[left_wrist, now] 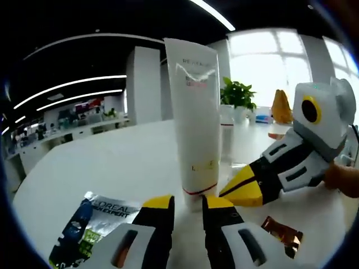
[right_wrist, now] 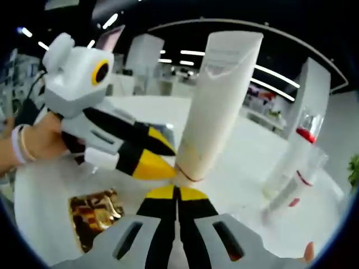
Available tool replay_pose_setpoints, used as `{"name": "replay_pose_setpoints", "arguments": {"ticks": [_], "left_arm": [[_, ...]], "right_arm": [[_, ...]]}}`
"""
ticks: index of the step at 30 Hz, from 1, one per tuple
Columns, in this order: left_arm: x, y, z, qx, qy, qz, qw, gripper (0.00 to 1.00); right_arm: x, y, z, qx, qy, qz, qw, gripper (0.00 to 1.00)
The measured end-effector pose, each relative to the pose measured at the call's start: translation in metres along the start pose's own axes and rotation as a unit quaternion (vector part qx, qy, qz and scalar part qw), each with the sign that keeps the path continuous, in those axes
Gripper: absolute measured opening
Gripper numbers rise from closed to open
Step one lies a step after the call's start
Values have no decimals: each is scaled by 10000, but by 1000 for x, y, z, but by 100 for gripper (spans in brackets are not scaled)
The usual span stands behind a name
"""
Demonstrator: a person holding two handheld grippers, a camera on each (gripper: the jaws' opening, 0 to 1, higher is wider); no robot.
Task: Arrange the skincare products in the storage area until every visible bottle or jar stands upright without overlapping.
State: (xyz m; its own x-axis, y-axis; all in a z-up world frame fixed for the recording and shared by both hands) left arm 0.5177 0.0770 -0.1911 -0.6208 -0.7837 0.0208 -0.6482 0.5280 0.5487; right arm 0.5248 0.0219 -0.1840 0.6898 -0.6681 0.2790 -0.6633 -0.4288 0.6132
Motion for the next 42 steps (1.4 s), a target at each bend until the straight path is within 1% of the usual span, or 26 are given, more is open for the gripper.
{"name": "replay_pose_setpoints", "arguments": {"ticks": [3,6,14,16,20,22,27,32,42], "left_arm": [[-7,-2,-3,-16,-33,-64,10000,20],[-15,-6,-6,-29,-28,-49,10000,19],[-25,-15,-11,-95,-132,-80,9998,18],[-29,-18,-13,-109,-206,-150,9996,18],[-36,-20,-15,-91,-215,-224,9995,18],[-36,-19,-18,-18,-157,-155,9998,19],[-38,-20,-20,36,-75,-147,9999,19],[-38,-21,-21,25,-74,-185,9998,19],[-38,-29,-23,-47,-125,-252,9996,20]], "right_arm": [[2,0,-1,57,-40,42,10000,0],[6,0,-2,108,-86,129,9998,0],[13,-1,-2,172,-199,285,9992,0],[14,-2,-3,189,-230,334,9990,0],[17,-3,-5,284,-120,492,9983,0],[17,-3,-5,298,-84,540,9981,0],[21,-3,-8,398,19,683,9969,0],[23,-4,-10,471,26,726,9962,0],[25,-10,-12,453,130,789,9958,0]]}}
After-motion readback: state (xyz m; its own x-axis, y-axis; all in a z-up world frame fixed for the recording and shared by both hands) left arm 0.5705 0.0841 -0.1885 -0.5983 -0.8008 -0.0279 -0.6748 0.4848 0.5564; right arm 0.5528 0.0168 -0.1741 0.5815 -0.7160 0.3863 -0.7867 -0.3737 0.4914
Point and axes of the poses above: the point that each gripper's makers call its tool centre point, and the gripper's own axes: y roughly backward along the fingers, x roughly to its right, z roughly out of its underside, the point moved 3 cm from there along y, roughly backward along the fingers, and after that the axes turned 15 degrees about -x, right-handed, at the moved point
